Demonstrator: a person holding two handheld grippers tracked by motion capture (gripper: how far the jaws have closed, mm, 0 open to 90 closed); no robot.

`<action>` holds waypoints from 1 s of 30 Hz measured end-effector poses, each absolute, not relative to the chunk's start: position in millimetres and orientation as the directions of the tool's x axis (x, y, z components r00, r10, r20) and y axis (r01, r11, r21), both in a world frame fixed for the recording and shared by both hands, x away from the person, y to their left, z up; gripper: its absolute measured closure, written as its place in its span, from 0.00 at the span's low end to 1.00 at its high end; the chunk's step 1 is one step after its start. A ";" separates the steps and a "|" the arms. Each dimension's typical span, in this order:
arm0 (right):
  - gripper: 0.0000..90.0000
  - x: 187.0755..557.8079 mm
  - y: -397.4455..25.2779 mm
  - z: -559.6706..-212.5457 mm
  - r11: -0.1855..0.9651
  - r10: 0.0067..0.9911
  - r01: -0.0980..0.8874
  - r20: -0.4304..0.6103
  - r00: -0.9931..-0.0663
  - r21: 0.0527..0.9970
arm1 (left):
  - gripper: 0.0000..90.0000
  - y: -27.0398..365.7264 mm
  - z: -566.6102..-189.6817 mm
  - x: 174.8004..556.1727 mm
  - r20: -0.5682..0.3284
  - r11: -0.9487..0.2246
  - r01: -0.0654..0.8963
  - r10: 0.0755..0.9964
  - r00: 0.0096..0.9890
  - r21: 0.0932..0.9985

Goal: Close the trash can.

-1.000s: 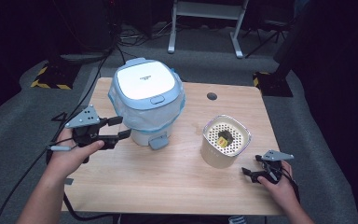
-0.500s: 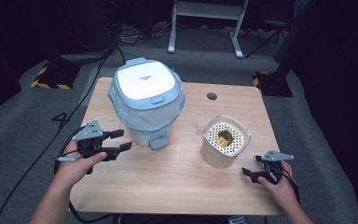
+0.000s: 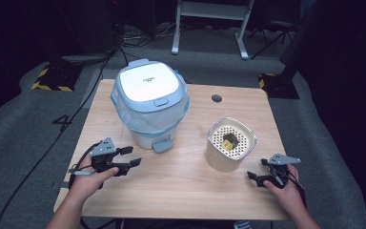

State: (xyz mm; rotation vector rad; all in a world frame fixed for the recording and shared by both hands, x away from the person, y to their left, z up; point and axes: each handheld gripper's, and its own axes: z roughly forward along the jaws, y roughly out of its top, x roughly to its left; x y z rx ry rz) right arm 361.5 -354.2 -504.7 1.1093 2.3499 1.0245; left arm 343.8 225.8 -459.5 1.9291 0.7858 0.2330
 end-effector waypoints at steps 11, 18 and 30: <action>0.15 361.5 -354.2 -504.7 0.433 0.773 0.523 -0.005 -0.634 0.734 | 0.39 219.3 -487.8 342.3 -0.145 -0.373 0.486 0.655 0.741 0.790; 0.15 361.5 -354.1 -504.7 0.433 0.773 0.523 -0.005 -0.634 0.734 | 0.34 215.4 -498.5 342.1 -0.052 -0.474 0.487 0.675 0.736 0.734; 0.15 361.4 -354.1 -504.7 0.433 0.773 0.523 -0.005 -0.634 0.734 | 0.18 215.2 -504.7 348.1 -0.022 -0.475 0.544 0.739 0.674 0.692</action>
